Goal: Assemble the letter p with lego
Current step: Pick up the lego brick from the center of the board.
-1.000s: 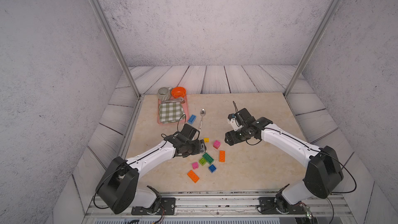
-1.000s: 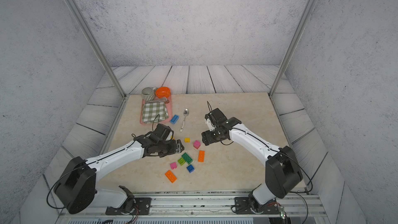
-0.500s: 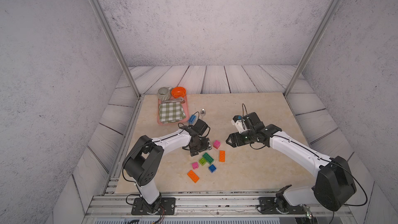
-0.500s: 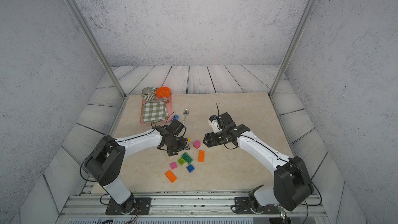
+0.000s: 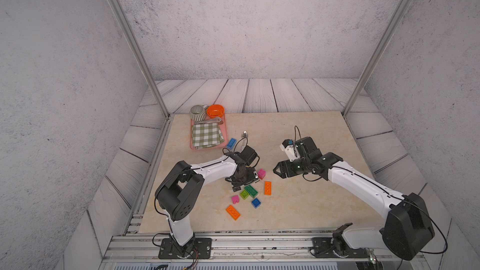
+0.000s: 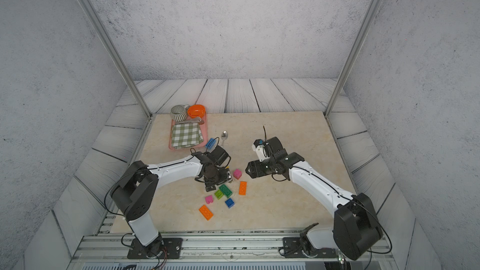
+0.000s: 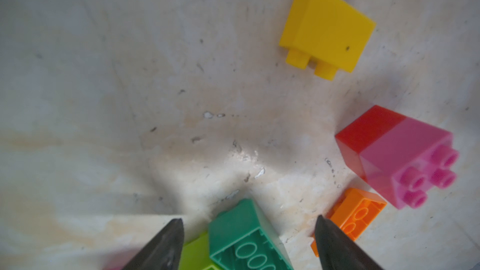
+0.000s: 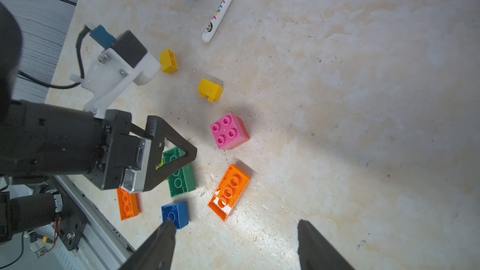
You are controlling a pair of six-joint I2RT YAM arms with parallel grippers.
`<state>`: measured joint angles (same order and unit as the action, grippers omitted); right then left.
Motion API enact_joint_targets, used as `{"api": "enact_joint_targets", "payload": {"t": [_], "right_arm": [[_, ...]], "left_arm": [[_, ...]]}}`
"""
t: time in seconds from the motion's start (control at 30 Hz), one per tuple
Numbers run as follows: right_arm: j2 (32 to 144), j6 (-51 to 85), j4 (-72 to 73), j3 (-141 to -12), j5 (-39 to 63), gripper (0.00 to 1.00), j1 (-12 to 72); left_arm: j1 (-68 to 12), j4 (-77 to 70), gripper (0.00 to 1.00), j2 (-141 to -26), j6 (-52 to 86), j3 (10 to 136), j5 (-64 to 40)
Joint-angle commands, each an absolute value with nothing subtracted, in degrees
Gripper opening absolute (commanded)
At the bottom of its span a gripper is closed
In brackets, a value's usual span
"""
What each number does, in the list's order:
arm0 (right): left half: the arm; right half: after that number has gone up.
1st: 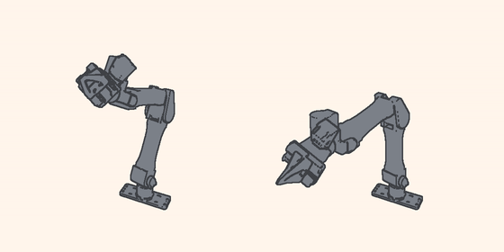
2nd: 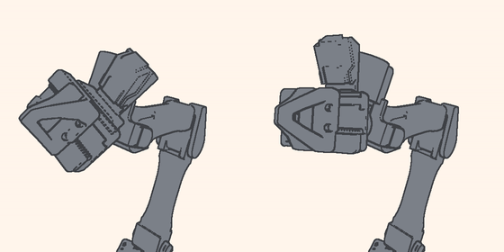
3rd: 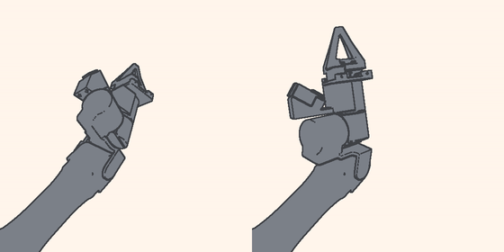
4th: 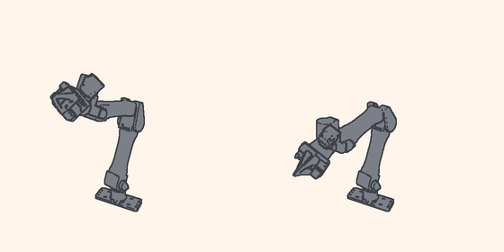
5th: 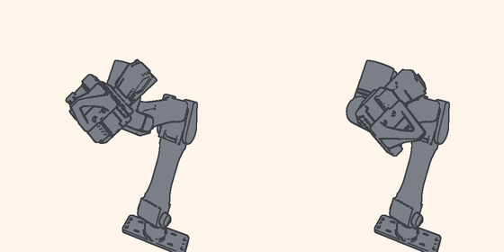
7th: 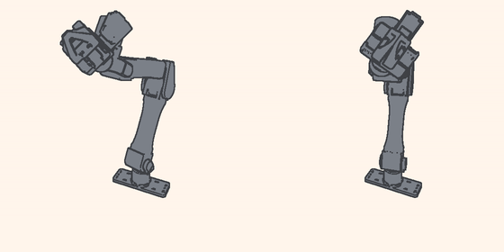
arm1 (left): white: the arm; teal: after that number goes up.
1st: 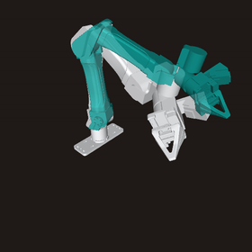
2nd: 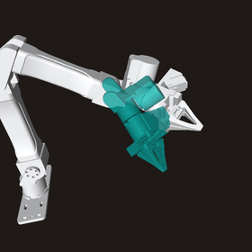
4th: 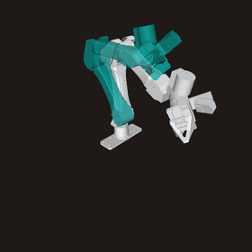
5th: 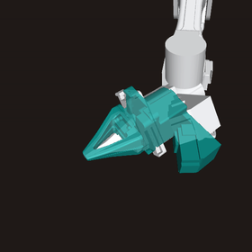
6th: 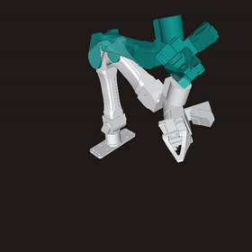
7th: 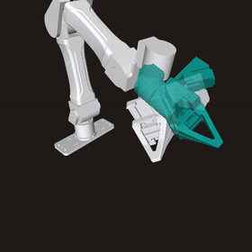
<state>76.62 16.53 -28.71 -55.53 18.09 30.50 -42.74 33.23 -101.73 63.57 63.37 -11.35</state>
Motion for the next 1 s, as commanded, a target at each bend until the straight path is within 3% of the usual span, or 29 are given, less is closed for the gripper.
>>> {"api": "enact_joint_targets", "payload": {"t": [0.0,0.47,0.67,0.97], "right_arm": [[75.4,17.2,-27.9,-54.9,18.6,0.77,30.2],[74.7,17.0,-27.8,-54.3,18.3,0.75,30.2],[74.5,17.2,-27.6,-54.1,17.7,0.71,30.2],[74.2,17.4,-27.5,-53.9,17.3,0.69,30.2]], "left_arm": [[-43.6,32.2,0.83,-101.4,67.2,61.5,-11.3],[-44.1,29.5,0.76,-108.1,68.9,67.3,-13.0],[-44.9,29.7,0.66,-108.8,68.8,67.4,-13.0],[-48.4,44.5,0.67,-111.0,63.2,74.0,-3.2]]}}
